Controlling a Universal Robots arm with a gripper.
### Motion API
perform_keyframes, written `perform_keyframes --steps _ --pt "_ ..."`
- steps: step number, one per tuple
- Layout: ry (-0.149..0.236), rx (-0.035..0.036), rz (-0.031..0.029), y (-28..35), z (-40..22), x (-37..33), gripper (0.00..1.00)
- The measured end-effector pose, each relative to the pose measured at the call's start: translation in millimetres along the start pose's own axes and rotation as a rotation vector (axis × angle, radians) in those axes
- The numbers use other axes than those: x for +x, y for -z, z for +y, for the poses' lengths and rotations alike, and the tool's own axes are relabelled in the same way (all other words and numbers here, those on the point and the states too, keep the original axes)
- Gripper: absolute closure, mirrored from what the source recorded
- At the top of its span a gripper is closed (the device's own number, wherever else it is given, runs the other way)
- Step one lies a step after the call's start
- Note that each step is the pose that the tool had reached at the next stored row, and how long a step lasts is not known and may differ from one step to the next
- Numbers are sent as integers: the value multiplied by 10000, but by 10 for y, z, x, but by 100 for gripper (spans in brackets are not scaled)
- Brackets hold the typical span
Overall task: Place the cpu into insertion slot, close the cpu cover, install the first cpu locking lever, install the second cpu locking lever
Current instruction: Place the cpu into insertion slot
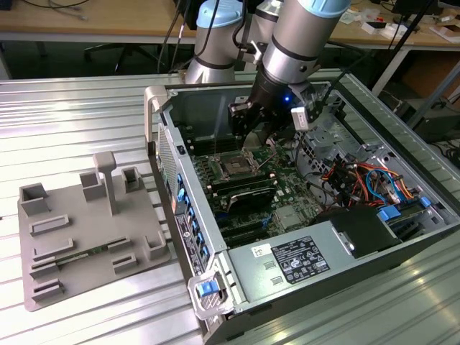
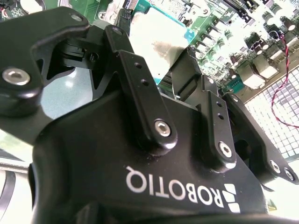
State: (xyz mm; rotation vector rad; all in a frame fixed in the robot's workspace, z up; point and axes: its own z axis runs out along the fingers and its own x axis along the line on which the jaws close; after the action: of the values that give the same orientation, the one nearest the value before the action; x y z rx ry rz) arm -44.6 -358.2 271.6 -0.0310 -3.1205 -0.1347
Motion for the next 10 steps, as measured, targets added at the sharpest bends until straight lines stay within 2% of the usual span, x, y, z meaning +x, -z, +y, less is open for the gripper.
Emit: perform_keyframes --steps 10 --pt "-44 -1 -4 -4 0 0 45"
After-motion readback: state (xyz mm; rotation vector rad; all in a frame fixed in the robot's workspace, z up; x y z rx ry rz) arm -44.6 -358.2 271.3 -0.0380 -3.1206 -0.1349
